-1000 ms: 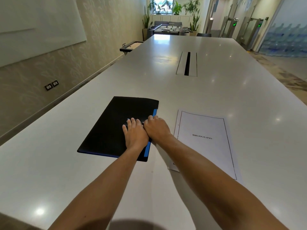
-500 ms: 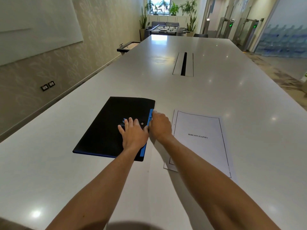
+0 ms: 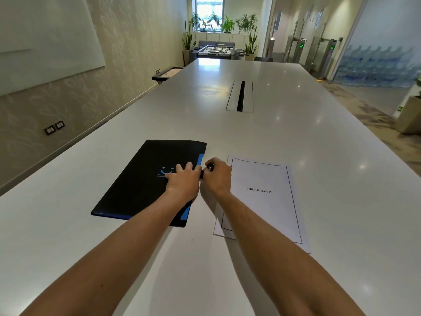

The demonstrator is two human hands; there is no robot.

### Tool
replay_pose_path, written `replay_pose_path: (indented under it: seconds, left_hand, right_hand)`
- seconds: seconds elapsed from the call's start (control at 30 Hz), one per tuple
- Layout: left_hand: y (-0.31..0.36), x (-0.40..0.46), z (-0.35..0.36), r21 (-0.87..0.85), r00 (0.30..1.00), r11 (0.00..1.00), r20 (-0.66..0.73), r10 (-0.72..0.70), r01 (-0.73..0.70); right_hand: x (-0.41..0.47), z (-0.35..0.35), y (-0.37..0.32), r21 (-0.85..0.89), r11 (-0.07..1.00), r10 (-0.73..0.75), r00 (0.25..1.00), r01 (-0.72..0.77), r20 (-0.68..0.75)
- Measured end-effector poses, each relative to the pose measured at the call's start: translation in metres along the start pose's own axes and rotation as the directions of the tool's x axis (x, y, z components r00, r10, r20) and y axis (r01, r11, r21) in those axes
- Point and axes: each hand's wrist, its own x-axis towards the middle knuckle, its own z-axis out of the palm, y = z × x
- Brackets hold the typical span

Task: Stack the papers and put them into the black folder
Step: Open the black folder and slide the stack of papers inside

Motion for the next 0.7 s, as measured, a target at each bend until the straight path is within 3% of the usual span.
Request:
replay_pose_path:
  seconds: [0.17, 0.3, 0.43, 0.53, 0.7]
  left_hand:
    - [0.006, 0.002, -0.015, 0.133, 0.998, 0.990, -0.041, 0.053, -0.047]
    - [0.006, 0.000, -0.036, 0.183, 0.998, 0.983, -0.067, 0.019, -0.007]
    - [0.003, -0.002, -0.039, 0.125, 0.990, 0.992, -0.140, -0.006, 0.023]
    - [0.000, 0.000, -0.036, 0.040, 0.994, 0.996, -0.082, -0.078, 0.082]
    - [-0.006, -0.002, -0.047, 0.008, 0.997, 0.997, -0.027, -0.075, 0.075]
  right_hand:
    - [0.002, -0.006, -0.001, 0.038, 0.999, -0.018, 1.000, 0.018, -0.005]
    - [0.005, -0.011, -0.004, 0.026, 0.999, -0.030, 0.999, 0.030, -0.014]
    - [0.005, -0.019, -0.007, 0.025, 0.999, -0.027, 0.999, 0.028, -0.026]
    - [0.007, -0.020, -0.007, 0.038, 0.999, -0.031, 0.999, 0.032, -0.023]
    - [0.005, -0.019, -0.002, 0.051, 0.998, -0.036, 0.999, 0.037, -0.014]
